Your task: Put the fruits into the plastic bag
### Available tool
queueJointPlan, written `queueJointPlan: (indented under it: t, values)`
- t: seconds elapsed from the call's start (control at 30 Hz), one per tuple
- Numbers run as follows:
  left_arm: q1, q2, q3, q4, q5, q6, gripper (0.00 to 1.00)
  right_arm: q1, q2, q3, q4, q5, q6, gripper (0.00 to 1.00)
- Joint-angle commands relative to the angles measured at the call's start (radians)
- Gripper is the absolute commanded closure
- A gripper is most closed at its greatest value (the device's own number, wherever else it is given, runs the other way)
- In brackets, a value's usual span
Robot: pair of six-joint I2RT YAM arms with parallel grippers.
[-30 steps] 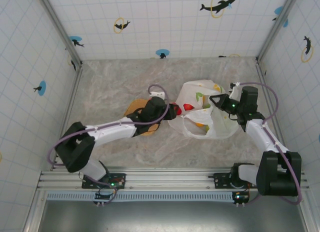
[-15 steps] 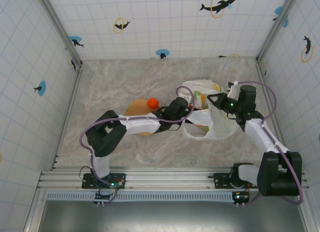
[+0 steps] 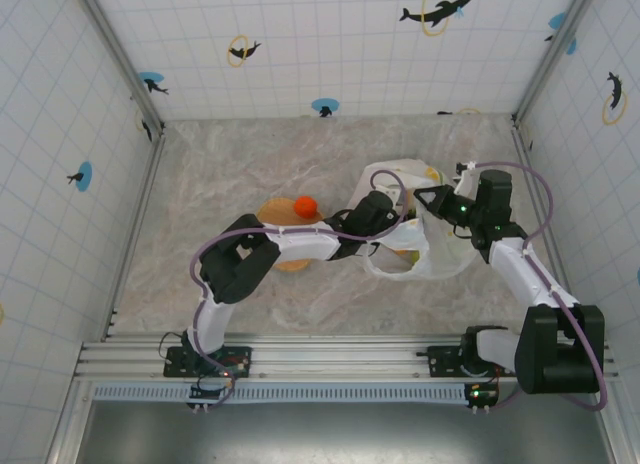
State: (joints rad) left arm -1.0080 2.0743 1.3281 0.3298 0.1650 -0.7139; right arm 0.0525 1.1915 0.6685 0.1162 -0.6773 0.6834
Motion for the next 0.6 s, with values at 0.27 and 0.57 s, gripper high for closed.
queueJointPlan:
  t: [0.27,0.57]
  values:
    - [0.0,-0.136,-0.089,0.016,-0.042,0.127,0.15,-0.008,0.008,0.009,0.046,0.001,-0.007,1.0]
    - [0.039,-0.24,-0.204,0.011,-0.027,0.132,0.15,-0.014,0.006,-0.003,0.046,0.001,-0.008,1.0]
